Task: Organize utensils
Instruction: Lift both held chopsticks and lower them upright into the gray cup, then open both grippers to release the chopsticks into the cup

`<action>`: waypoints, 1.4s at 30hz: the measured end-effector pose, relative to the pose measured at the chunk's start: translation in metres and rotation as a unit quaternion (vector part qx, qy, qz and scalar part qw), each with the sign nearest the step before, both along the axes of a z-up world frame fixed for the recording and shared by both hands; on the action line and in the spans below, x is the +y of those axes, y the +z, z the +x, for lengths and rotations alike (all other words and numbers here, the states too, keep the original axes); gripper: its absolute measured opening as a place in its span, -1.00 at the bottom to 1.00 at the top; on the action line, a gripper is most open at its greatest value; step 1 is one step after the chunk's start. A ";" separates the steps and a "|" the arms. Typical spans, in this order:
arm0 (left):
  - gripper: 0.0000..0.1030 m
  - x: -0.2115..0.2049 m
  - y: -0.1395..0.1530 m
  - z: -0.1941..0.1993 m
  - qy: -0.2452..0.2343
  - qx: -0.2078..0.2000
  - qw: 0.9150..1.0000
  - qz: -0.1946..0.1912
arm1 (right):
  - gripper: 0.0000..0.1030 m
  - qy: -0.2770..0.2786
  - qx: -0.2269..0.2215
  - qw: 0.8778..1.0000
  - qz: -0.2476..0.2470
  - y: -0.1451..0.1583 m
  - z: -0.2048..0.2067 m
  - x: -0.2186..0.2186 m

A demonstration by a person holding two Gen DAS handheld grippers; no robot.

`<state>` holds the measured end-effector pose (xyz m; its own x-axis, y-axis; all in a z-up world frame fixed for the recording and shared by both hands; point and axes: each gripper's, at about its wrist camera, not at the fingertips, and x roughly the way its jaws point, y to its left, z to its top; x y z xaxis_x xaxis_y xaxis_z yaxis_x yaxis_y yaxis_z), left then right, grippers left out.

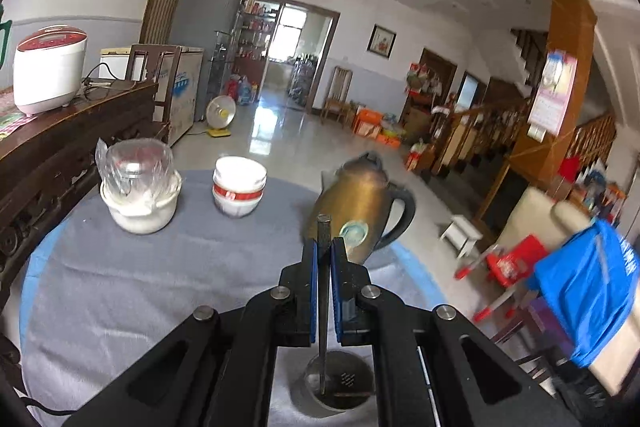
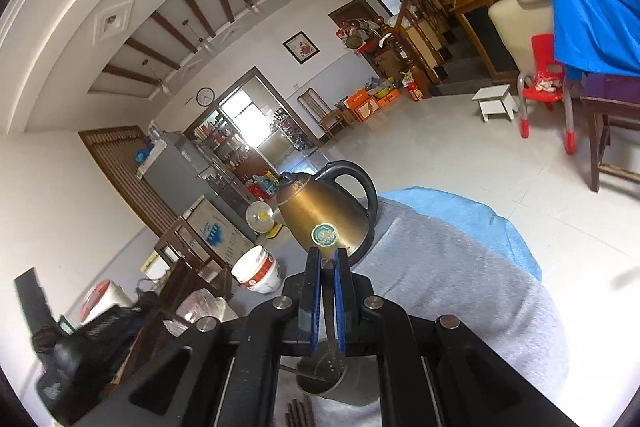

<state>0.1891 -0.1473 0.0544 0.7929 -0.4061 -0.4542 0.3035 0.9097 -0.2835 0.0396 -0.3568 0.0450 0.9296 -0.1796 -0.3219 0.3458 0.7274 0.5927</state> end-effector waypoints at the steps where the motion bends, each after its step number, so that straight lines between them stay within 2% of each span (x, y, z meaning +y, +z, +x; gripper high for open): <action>1: -0.87 -0.003 -0.005 0.001 -0.004 0.004 1.000 0.007 | -0.87 0.000 0.001 1.000 -0.005 -0.002 0.000 0.002; 4: -0.87 -0.007 -0.016 0.000 -0.017 0.015 0.999 0.023 | -0.87 0.003 0.008 1.000 -0.014 -0.006 0.000 0.010; 8: -0.81 -0.005 -0.017 -0.009 -0.025 0.009 0.999 0.040 | -0.82 0.010 0.012 1.000 -0.017 -0.011 0.003 0.017; 9: -0.71 -0.003 -0.017 -0.013 -0.027 0.003 0.999 0.044 | -0.82 0.012 0.013 1.000 -0.017 -0.012 0.004 0.017; 12: -0.10 0.003 -0.017 -0.024 -0.031 -0.008 0.998 0.051 | -0.82 0.015 0.017 1.000 -0.009 -0.014 0.005 0.019; 15: -0.01 0.013 -0.014 -0.038 -0.024 -0.032 0.997 0.065 | -0.75 0.021 0.013 1.000 0.003 -0.017 0.001 0.017; 16: 0.11 0.016 -0.013 -0.041 -0.022 -0.032 0.997 0.072 | -0.61 0.019 0.009 1.000 0.005 -0.017 -0.002 0.017; 18: 0.23 0.023 -0.014 -0.049 -0.018 -0.036 0.996 0.083 | -0.17 0.020 -0.003 1.000 0.014 -0.018 -0.008 0.015; 19: 0.26 0.025 -0.015 -0.052 -0.011 -0.036 0.995 0.097 | 0.27 0.022 -0.017 0.999 0.019 -0.019 -0.013 0.015; 20: 0.28 0.027 -0.016 -0.055 -0.002 -0.037 0.993 0.116 | 0.33 0.019 -0.031 0.999 0.019 -0.018 -0.018 0.016; 21: 0.32 0.030 -0.018 -0.055 0.008 -0.036 0.990 0.139 | 0.33 0.008 -0.043 0.999 0.005 -0.015 -0.026 0.018; 27: 0.42 0.060 -0.036 -0.053 0.058 -0.015 0.975 0.215 | 0.32 -0.009 -0.066 0.995 -0.076 0.010 -0.052 0.038; 31: 0.42 0.086 -0.053 -0.047 0.086 0.011 0.968 0.234 | 0.32 -0.002 -0.077 0.990 -0.117 0.021 -0.060 0.058; 42: 0.42 0.119 -0.085 -0.046 0.096 0.048 0.966 0.236 | 0.23 0.107 -0.058 0.982 -0.147 0.018 -0.035 0.125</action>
